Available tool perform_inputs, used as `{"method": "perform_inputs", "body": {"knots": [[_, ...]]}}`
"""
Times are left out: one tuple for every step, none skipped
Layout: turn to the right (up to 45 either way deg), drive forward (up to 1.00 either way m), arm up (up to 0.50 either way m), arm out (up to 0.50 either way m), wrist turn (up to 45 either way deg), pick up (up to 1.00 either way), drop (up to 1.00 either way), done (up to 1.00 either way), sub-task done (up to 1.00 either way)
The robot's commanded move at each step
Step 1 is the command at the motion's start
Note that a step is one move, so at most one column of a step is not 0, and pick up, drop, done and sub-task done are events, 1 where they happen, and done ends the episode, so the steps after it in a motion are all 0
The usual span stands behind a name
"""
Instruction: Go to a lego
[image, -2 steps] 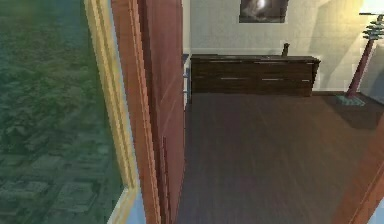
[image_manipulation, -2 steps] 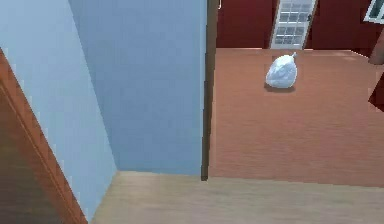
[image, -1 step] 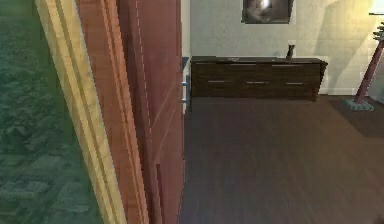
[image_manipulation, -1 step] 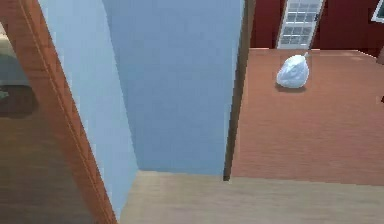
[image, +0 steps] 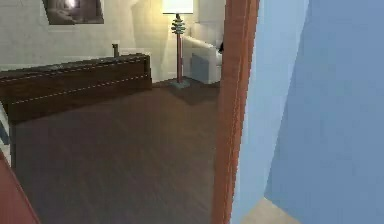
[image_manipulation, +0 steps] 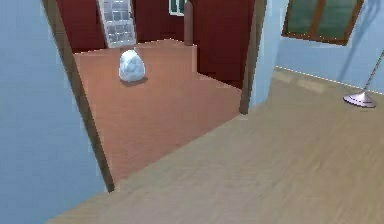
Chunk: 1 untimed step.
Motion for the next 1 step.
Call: {"method": "perform_inputs", "body": {"knots": [[45.0,0.00,0.00,0.00,0.0,0.00,0.00,0.00,0.00]]}}
